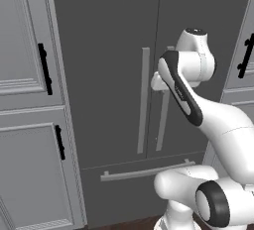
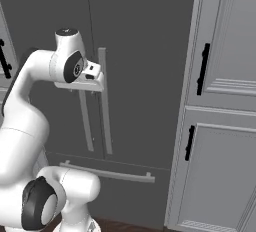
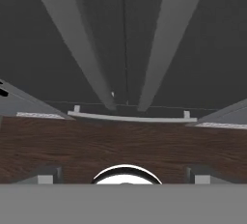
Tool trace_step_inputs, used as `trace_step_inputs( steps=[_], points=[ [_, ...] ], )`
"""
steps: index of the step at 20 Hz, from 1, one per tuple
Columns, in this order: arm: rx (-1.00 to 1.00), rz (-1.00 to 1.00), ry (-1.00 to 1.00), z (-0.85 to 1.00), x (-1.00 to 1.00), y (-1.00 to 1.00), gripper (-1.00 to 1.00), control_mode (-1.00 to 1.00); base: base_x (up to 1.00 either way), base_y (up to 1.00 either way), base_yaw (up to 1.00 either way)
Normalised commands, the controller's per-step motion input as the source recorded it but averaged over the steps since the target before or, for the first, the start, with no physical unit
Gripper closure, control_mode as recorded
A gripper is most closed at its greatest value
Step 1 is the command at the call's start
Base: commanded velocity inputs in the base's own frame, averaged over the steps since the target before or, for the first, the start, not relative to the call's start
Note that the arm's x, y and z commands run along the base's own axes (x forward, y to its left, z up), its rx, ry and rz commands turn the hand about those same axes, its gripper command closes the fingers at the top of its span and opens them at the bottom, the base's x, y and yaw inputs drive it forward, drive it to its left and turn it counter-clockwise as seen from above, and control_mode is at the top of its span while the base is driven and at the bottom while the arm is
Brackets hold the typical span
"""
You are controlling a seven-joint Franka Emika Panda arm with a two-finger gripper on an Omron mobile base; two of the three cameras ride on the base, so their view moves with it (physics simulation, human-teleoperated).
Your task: Take the strawberry from the fridge and place it on top of the pancake, located on the dining counter.
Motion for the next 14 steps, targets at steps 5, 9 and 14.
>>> trace_step_inputs(
  steps=[5,9,14],
  points=[
    [0.0,0.0,0.0,0.0,0.0,0.0,-1.0,1.0,-0.18,0.08,0.0],
    [0.0,0.0,0.0,0.0,0.0,0.0,-1.0,1.0,-0.29,-0.3,0.0],
    [0.0,0.0,0.0,0.0,0.0,0.0,-1.0,1.0,-0.43,-0.11,0.0]
  ],
)
